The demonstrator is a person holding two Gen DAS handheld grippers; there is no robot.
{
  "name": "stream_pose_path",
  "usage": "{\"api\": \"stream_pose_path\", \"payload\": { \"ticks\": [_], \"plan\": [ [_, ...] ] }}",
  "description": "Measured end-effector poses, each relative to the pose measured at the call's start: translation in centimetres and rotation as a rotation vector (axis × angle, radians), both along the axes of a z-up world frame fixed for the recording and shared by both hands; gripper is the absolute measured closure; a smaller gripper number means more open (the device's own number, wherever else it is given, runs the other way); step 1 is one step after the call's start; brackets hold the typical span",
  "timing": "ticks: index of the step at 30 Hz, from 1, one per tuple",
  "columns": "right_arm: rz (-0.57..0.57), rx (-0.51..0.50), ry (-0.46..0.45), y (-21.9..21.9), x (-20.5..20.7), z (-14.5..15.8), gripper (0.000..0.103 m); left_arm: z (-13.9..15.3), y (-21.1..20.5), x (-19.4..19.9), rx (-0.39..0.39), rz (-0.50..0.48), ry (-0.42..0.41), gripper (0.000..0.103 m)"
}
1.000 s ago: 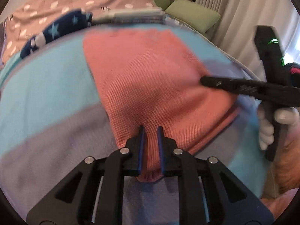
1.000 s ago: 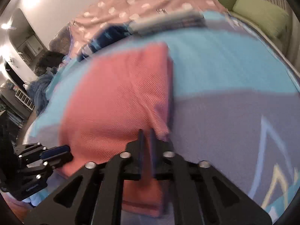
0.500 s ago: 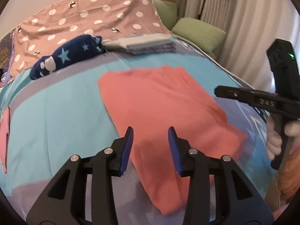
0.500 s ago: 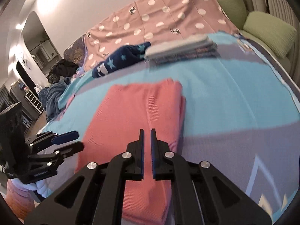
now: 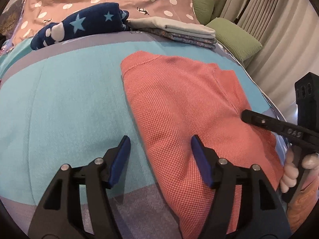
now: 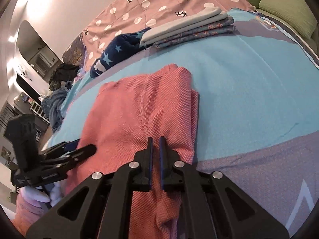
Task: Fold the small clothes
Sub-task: 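Slide both grippers under the folded shirt's sides and grasp it, then lift the folded coral shirt with both grippers and carry it to the clothes stack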
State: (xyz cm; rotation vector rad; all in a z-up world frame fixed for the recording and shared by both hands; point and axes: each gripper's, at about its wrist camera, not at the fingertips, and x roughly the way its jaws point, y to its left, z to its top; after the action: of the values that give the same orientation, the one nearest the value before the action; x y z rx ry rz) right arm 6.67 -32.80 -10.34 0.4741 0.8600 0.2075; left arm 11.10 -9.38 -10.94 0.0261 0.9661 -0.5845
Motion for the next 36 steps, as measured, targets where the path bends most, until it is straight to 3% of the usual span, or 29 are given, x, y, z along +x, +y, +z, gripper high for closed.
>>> {"api": "stream_pose_path", "payload": {
  "ticks": [1,3,5,9,12,17,26,36],
  "plan": [
    [-0.011,0.007,-0.015,-0.6,-0.6,0.5,0.086,0.1,0.3,-0.1,-0.012,-0.001,0.003,0.038],
    [-0.062,-0.001,-0.055,-2.3,-2.3,1.6,0.045,0.4,1.2,-0.2,-0.069,-0.009,0.036,0.038],
    [-0.074,-0.006,-0.047,-3.3,-2.9,1.8,0.038,0.7,2.0,0.0,-0.124,-0.024,0.066,0.038],
    [0.007,0.089,0.019,-3.8,-2.4,0.3,0.038,0.8,1.5,0.2,-0.125,-0.051,0.048,0.037],
    [0.03,0.094,0.067,-3.3,-1.3,-1.1,0.038,0.0,0.3,0.7,-0.097,-0.075,0.063,0.035],
    [0.044,0.139,0.065,-3.4,0.5,-1.8,0.038,-0.6,-0.1,1.5,-0.105,-0.096,0.079,0.031],
    [0.133,0.09,0.031,-2.2,3.8,-2.1,0.038,-1.0,-1.6,3.2,-0.101,-0.128,0.071,0.026],
    [0.175,0.043,0.006,-1.1,5.7,-2.2,0.044,-1.4,-2.8,4.8,-0.112,-0.169,0.047,0.029]
  ]
}}
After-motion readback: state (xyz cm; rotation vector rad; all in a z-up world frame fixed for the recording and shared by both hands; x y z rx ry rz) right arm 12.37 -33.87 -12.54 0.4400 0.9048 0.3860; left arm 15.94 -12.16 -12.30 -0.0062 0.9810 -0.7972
